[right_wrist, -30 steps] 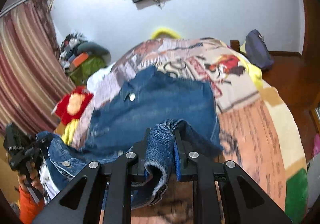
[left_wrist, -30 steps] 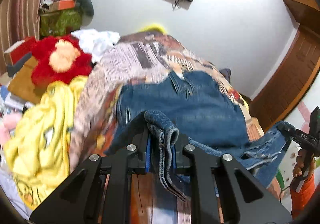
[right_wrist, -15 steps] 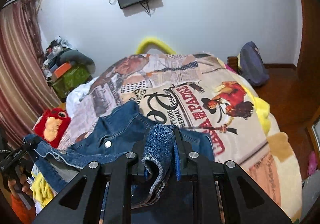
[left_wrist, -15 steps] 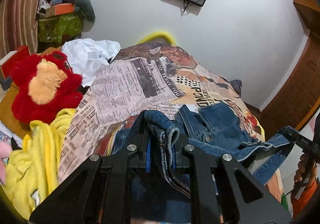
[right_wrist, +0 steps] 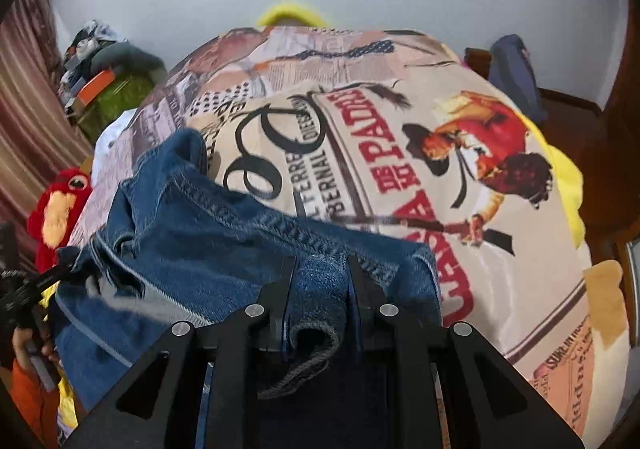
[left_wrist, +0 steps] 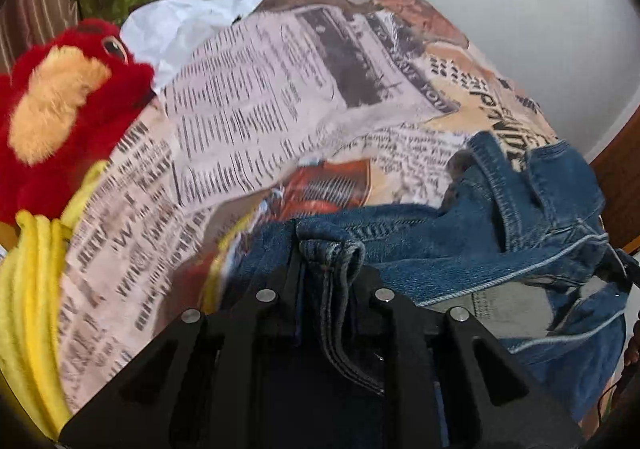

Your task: Fold large clothes

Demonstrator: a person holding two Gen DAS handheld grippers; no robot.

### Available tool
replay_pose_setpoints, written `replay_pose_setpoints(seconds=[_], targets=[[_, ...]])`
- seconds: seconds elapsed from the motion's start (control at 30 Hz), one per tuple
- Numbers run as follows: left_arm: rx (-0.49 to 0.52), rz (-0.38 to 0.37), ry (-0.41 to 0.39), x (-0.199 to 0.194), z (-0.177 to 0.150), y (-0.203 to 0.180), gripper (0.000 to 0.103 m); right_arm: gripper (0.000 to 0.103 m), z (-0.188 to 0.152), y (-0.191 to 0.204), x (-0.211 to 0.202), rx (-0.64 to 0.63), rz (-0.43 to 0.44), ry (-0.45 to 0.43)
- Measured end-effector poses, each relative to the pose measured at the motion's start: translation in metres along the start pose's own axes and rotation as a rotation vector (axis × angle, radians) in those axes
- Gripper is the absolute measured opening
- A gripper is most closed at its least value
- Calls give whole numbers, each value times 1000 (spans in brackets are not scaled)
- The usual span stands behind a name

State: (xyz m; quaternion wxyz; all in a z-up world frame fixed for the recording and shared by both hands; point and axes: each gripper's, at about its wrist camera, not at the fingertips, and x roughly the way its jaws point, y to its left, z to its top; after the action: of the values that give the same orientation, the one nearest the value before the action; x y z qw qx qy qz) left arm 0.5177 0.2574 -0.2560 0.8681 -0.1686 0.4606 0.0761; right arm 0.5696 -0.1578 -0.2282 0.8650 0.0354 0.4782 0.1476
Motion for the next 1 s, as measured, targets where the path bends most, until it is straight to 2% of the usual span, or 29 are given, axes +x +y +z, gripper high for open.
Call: replay_pose_setpoints(seconds=[0.1, 0.13, 0.2, 0.23, 0.27, 0.37, 0.4, 0.47, 0.53, 0.57, 0.63, 0.7, 0.83, 1.0], targets=[[23, 12, -7, 0, -3, -3, 19, 18, -5, -6, -9, -29, 6, -17], [38, 23, -8, 0, -4, -5, 19, 18, -6, -7, -15, -52, -66, -43], [59, 48, 0, 0, -6, -8, 19, 18, -5, -12, -26, -92, -285, -95], [74, 60, 0, -1, -6, -11, 19, 18, -5, -18, -30, -104, -365, -108], [95, 72, -3, -3, -7, -14, 19, 18, -5, -29, -34, -101, -402, -98], [157, 106, -16, -13, -6, -25, 20, 18, -14, -54, -48, -52, -359, -60], [174, 118, -14, -19, -6, -28, 25, 18, -18, -59, -53, -45, -342, -59], [194, 131, -24, -33, -5, -31, 44, 18, -26, -62, -65, -43, -308, -60], [210, 160, -71, -53, -5, -34, 87, 18, -30, -58, -75, -43, -280, -70], [218, 171, -111, -66, -5, -36, 92, 18, -33, -56, -81, -42, -252, -78], [234, 166, -175, -91, -6, -37, 94, 18, -35, -43, -89, -44, -194, -87], [248, 148, -171, -107, -8, -39, 96, 18, -38, -31, -96, -47, -146, -95], [286, 113, -112, -115, -21, -44, 98, 18, -43, -2, -103, -62, -32, -84], [371, 132, -7, -88, -54, -55, 98, 18, -51, 29, -91, -97, 53, -15]])
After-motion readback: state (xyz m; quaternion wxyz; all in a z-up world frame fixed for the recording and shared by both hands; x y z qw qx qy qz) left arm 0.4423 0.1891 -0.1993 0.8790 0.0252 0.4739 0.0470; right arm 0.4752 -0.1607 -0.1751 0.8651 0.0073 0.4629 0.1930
